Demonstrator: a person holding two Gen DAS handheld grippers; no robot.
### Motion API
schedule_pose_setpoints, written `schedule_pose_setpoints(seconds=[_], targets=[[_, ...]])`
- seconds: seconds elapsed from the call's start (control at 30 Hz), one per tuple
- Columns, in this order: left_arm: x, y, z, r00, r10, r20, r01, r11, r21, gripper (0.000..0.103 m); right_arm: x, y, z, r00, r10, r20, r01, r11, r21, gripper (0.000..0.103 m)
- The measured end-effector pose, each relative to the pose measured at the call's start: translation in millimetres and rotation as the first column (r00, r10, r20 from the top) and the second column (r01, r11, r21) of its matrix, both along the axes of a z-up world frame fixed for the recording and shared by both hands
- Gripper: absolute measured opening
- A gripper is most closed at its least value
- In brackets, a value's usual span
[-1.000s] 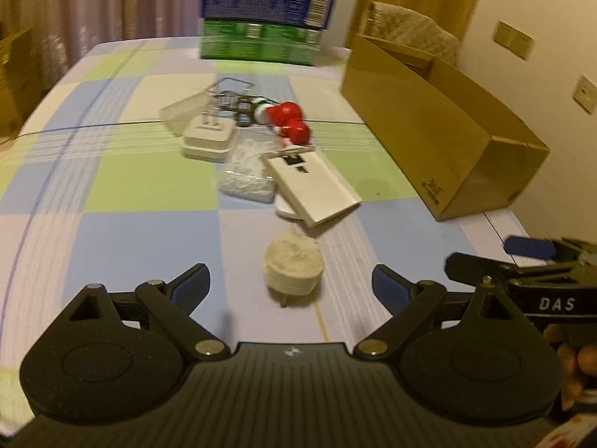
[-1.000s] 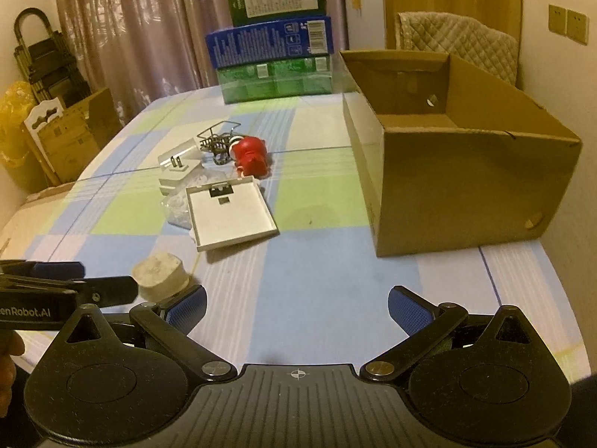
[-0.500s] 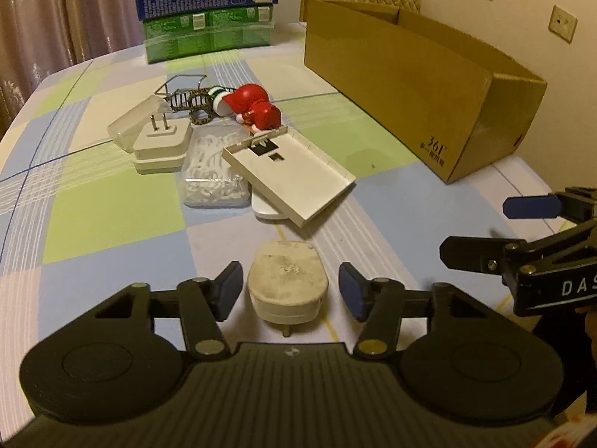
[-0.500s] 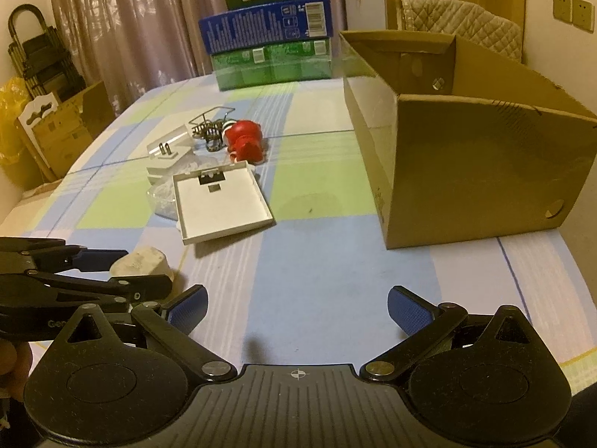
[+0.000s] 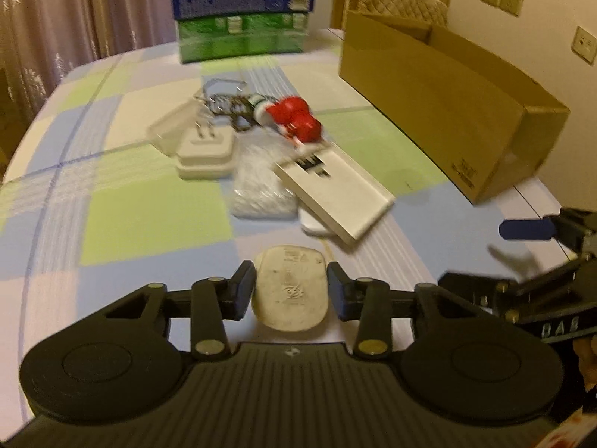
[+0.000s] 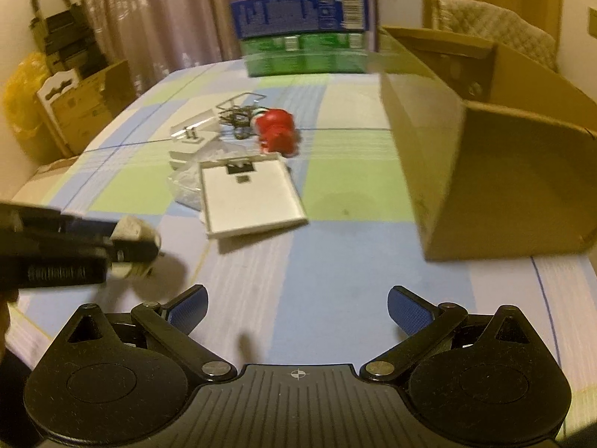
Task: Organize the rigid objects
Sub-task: 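Lower the left tool onto the round white plug adapter and close it, then grasp the white square plastic panel with the right tool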
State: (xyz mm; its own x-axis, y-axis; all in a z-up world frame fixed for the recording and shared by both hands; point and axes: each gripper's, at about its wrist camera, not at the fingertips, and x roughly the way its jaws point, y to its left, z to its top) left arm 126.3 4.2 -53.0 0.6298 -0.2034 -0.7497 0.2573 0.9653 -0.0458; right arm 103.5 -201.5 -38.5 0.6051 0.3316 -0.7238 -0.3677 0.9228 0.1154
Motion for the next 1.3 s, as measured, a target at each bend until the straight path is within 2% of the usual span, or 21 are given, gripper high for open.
schedule_pose_setpoints(seconds=[0.13,0.33,0.73,0.9,1.13,1.3], targets=[[11.7,12.8,6.2,1.0,0.013,0.014,-0.013,1.0,0.004,0.036,13.6,17.1,-0.4,0.998,0.062,0.026,-0.062,0.998,-0.016,0.1],[17.6,20.9,-0.9,0.999,0.041,-0.005,-0.041,0.999,-0.024,0.036,38.7,33.0,-3.5,0.994,0.096,0.048,-0.095,0.995,-0.021,0.1],[25.0,31.6,-5.9,0.994,0.112,0.007,-0.112,0.992,-0.066,0.036,74.8,55.4,-14.3,0.981,0.177,0.082,-0.174,0.984,-0.047,0.1],[26.2,33.2,-5.5,0.992,0.125,0.008,-0.124,0.989,-0.083,0.036,92.2,60.1,-23.1,0.98,0.198,0.03,-0.198,0.98,-0.016,0.09],[25.2,35.4,-6.1,0.99,0.141,0.006,-0.14,0.985,-0.1,0.036,109.3,58.1,-35.1,0.981,0.187,-0.043,-0.185,0.982,0.047,0.086],[24.3,34.9,-5.9,0.99,0.142,0.008,-0.14,0.984,-0.107,0.036,104.0,58.7,-31.5,0.984,0.175,-0.025,-0.174,0.984,0.041,0.085]])
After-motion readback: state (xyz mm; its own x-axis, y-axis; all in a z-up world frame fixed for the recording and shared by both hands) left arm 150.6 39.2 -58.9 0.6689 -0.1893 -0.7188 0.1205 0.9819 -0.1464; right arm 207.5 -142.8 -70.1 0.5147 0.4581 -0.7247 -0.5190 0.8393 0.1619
